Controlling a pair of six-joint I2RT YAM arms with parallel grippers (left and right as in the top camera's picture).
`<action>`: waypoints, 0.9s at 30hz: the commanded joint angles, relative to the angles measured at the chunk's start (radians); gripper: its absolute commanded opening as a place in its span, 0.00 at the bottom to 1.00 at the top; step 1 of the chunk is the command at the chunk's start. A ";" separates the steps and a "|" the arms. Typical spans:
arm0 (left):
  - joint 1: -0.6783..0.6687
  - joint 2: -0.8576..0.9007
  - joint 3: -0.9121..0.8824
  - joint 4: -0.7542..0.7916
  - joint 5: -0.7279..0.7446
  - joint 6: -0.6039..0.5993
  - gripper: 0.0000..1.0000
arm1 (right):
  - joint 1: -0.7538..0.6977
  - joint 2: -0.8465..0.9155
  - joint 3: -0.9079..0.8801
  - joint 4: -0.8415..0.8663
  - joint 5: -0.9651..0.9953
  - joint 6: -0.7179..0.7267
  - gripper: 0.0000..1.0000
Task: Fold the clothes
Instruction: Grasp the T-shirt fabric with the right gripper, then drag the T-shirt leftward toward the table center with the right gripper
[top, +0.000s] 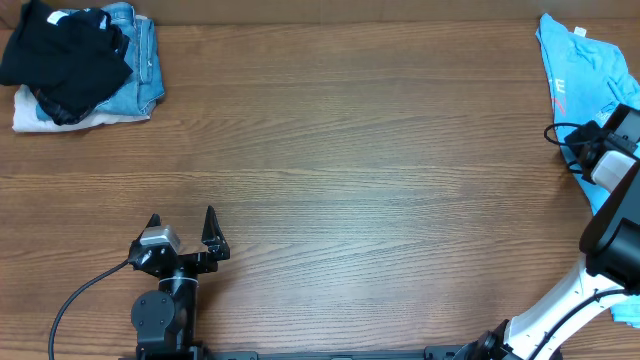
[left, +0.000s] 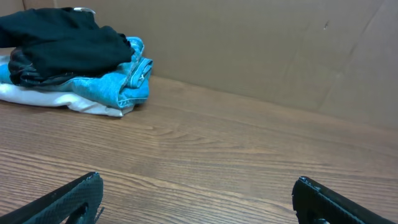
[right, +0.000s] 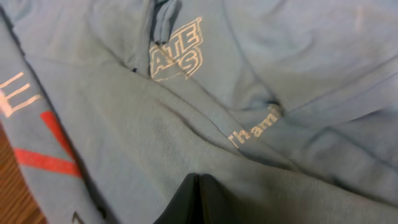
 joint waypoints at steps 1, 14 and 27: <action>0.007 -0.010 -0.004 0.002 -0.013 0.026 1.00 | 0.072 0.047 -0.021 -0.074 -0.130 0.039 0.05; 0.007 -0.010 -0.004 0.002 -0.013 0.026 1.00 | 0.332 0.047 0.002 -0.282 -0.216 0.029 0.04; 0.007 -0.010 -0.004 0.002 -0.013 0.026 1.00 | 0.708 0.047 0.413 -0.932 -0.278 -0.151 0.04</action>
